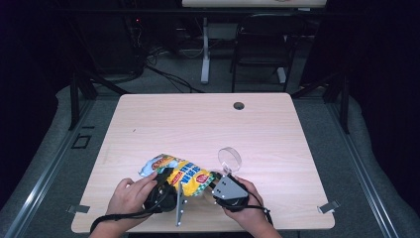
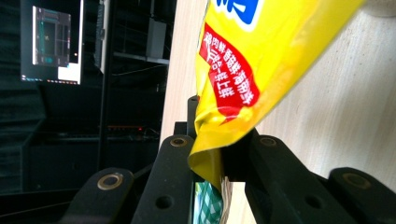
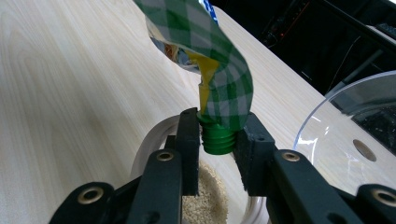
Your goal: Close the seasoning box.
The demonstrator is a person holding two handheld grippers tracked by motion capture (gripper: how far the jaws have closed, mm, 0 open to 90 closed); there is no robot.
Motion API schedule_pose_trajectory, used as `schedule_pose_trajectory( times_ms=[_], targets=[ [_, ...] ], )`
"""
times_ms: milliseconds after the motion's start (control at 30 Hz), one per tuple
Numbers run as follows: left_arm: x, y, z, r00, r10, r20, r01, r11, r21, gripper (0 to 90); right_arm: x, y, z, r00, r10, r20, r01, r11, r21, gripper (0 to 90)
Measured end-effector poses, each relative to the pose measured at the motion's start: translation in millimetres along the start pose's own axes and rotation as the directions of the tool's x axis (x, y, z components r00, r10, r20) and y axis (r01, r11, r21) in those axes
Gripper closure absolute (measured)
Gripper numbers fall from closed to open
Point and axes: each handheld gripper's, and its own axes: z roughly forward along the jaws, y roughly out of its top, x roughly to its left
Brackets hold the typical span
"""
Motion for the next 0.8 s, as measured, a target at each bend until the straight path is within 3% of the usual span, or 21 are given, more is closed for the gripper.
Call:
schedule_pose_trajectory(
  times_ms=[300, 633, 800],
  targets=[
    [-3.4, -5.3, 1.9, 0.9982, -0.059, 0.014, 0.059, 0.9982, -0.009, 83.6, 0.6, 0.4, 0.1, 1.0, 0.006, -0.004, -0.006, 1.0, -0.004, 72.5],
    [-9.4, -12.3, 5.6, 0.9898, -0.134, 0.049, 0.135, 0.9906, -0.023, 83.3, 2.3, 1.0, 0.7, 0.9999, 0.004, -0.01, -0.004, 1.0, -0.007, 72.6],
    [-12.1, -14.0, 7.3, 0.9882, -0.142, 0.057, 0.144, 0.9895, -0.017, 82.8, 2.1, 1.5, -0.1, 1.0, 0.003, -0.009, -0.003, 1.0, -0.013, 72.6]
  ],
)
